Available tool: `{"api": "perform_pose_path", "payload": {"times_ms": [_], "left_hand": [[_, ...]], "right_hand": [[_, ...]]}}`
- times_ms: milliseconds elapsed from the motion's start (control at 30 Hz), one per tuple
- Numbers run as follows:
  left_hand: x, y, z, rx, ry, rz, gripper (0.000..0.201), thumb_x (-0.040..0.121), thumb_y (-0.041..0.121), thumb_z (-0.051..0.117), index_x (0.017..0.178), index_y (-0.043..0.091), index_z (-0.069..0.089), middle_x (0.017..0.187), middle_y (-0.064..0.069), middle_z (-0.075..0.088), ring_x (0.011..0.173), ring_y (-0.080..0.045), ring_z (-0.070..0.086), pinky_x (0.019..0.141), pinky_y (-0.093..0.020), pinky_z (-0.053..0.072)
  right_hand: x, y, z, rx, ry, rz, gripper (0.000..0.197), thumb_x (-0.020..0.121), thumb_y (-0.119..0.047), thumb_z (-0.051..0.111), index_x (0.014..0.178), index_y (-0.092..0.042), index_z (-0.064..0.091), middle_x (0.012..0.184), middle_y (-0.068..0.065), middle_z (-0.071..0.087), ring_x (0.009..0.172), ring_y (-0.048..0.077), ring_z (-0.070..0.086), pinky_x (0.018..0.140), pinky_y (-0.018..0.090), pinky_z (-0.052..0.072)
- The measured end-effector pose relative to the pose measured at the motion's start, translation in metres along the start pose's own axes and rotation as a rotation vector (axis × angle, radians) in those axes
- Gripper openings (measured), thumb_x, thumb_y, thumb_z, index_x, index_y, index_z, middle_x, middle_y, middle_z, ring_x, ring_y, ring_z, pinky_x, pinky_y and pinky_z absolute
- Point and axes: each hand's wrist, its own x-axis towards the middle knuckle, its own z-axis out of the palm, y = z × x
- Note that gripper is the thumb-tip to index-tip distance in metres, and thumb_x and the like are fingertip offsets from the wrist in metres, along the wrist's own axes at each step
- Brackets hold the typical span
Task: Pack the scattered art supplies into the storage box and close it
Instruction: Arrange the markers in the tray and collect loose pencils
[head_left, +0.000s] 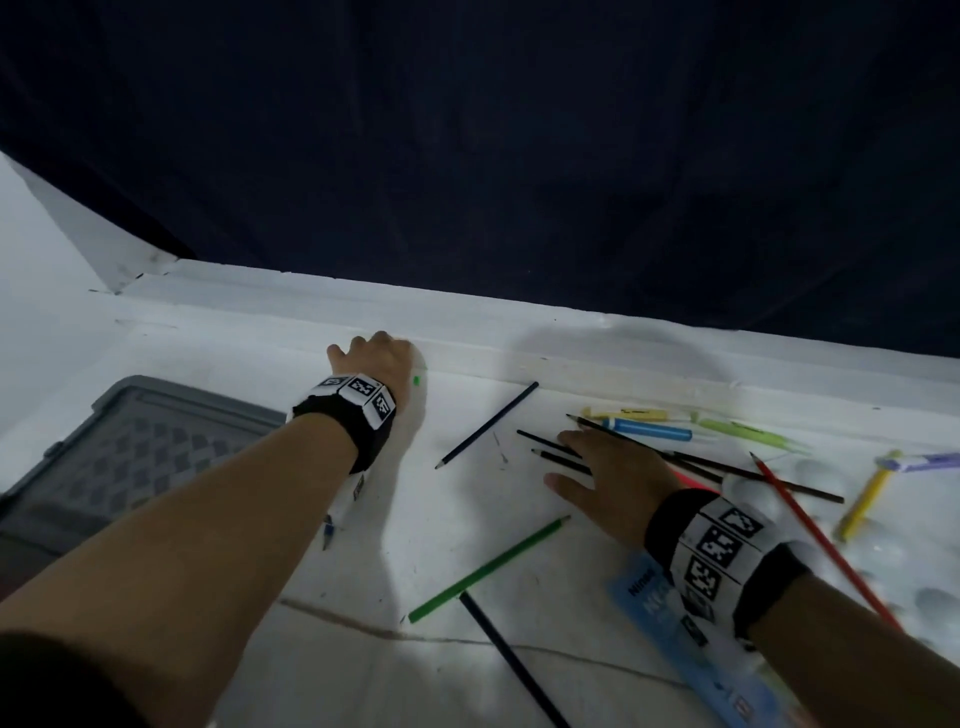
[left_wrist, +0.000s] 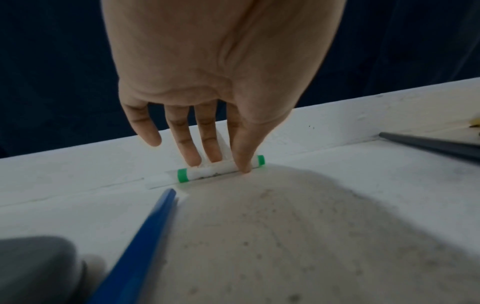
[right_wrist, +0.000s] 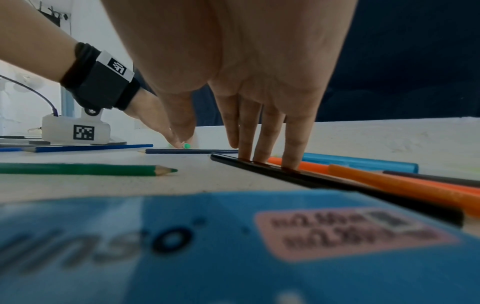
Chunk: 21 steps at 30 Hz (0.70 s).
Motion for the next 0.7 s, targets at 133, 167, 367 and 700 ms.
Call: {"api": "perform_pose_path", "payload": {"times_ms": [133, 167, 367, 700], "left_hand": [[-0.004, 0.001, -0.002, 0.017, -0.016, 0.030, 0.019, 0.093, 0.021, 0.053, 0.110, 0.027, 0.056, 0.109, 0.000, 0.056, 0.100, -0.023, 0.054, 0.099, -0.050, 0.033], [-0.007, 0.003, -0.004, 0.013, -0.007, 0.045, 0.018, 0.093, 0.020, 0.052, 0.110, 0.026, 0.054, 0.108, 0.001, 0.057, 0.098, -0.022, 0.055, 0.099, -0.050, 0.033], [-0.045, 0.019, -0.033, -0.267, 0.127, 0.180, 0.014, 0.101, 0.019, 0.041, 0.115, 0.018, 0.045, 0.110, -0.004, 0.061, 0.096, -0.028, 0.060, 0.090, -0.043, 0.040], [-0.195, 0.066, -0.119, -0.763, 0.229, 0.561, 0.015, 0.105, 0.039, 0.040, 0.112, 0.027, 0.046, 0.074, -0.024, 0.060, 0.062, -0.022, 0.057, 0.062, -0.032, 0.049]], "right_hand": [[-0.003, 0.004, 0.000, 0.127, 0.006, 0.004, 0.064, 0.095, -0.055, 0.046, 0.150, -0.025, 0.031, 0.155, -0.003, 0.034, 0.140, 0.013, 0.034, 0.116, 0.031, 0.027], [-0.005, 0.006, -0.001, 0.199, 0.014, 0.002, 0.062, 0.095, -0.053, 0.050, 0.148, -0.026, 0.034, 0.152, -0.003, 0.039, 0.137, 0.013, 0.038, 0.114, 0.031, 0.030], [-0.040, 0.015, -0.014, 0.489, 0.236, -0.018, 0.032, 0.093, -0.031, 0.062, 0.125, -0.029, 0.058, 0.117, -0.006, 0.063, 0.109, 0.003, 0.057, 0.090, 0.016, 0.040], [-0.143, 0.039, -0.038, 0.698, 0.314, -0.055, 0.013, 0.093, -0.033, 0.061, 0.106, -0.033, 0.064, 0.090, -0.008, 0.067, 0.085, 0.012, 0.067, 0.078, 0.030, 0.054]]}}
